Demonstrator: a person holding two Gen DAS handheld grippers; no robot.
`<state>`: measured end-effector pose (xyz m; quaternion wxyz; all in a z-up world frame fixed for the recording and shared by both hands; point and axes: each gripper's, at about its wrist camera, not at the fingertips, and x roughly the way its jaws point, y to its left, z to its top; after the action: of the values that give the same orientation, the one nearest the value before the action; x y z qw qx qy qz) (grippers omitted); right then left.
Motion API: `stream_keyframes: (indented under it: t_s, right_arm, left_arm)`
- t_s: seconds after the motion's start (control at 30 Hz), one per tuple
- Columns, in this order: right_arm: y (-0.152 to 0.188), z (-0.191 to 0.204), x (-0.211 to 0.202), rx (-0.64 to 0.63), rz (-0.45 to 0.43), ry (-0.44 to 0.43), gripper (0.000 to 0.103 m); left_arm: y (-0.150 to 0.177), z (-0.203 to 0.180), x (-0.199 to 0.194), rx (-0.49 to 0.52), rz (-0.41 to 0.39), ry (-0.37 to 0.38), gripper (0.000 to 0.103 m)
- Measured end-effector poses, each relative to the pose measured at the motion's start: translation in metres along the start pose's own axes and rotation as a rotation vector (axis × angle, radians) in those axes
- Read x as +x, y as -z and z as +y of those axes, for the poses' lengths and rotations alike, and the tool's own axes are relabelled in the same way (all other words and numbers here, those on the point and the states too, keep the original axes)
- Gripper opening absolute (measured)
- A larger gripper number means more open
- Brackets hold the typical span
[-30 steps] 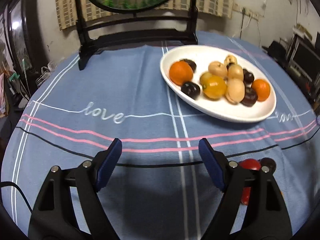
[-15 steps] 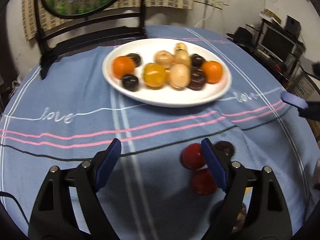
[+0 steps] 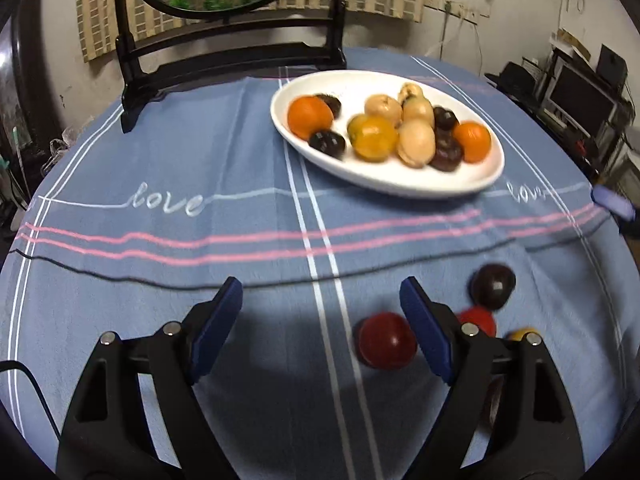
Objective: Organize fruits
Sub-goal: 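Grasp a red round fruit from the table with the left tool, then move the right tool toward a dark purple fruit while the left tool holds the red fruit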
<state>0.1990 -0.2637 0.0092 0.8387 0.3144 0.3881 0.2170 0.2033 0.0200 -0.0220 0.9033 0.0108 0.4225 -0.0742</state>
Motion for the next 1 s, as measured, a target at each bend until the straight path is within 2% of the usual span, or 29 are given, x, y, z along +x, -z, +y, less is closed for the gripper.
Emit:
stream_keyframes:
  t_s: [0.13,0.23,0.3,0.57,0.63,0.7,0.73,0.87,0.97,1.0]
  right_arm:
    - [0.000,0.001,-0.001,-0.006,-0.002,-0.005,0.090]
    - [0.000,0.001,-0.001,-0.008,-0.002,-0.008,0.090]
    - [0.000,0.001,-0.001,-0.008,-0.002,-0.008,0.090]
    - [0.005,0.003,0.008,-0.030,0.026,0.011,0.090]
    - [0.007,0.004,0.012,-0.041,0.036,0.019,0.090]
    - [0.008,0.006,0.015,-0.055,0.045,0.028,0.090]
    - [0.009,0.006,0.017,-0.060,0.049,0.030,0.090]
    - [0.014,0.009,0.024,-0.074,0.080,0.029,0.090]
    - [0.022,0.017,0.031,-0.122,0.118,0.020,0.090]
    - [0.026,0.021,0.034,-0.144,0.134,0.010,0.086]
  left_arm:
    - [0.014,-0.019,-0.009,0.097,-0.037,-0.037,0.083]
    - [0.026,-0.030,-0.006,0.171,-0.018,-0.061,0.081]
    - [0.026,-0.033,-0.002,0.189,-0.001,-0.057,0.073]
    - [0.017,-0.019,-0.003,0.109,-0.038,-0.036,0.070]
    - [0.017,-0.022,-0.002,0.118,-0.030,-0.029,0.059]
    - [0.017,-0.021,0.001,0.112,-0.013,-0.009,0.040]
    - [0.017,-0.018,0.004,0.100,0.003,0.006,0.034]
    - [0.018,-0.013,0.005,0.072,0.011,0.020,0.030]
    - [0.014,-0.004,-0.001,0.052,-0.015,-0.035,0.030]
    - [0.011,0.002,-0.004,0.026,-0.022,-0.034,0.030]
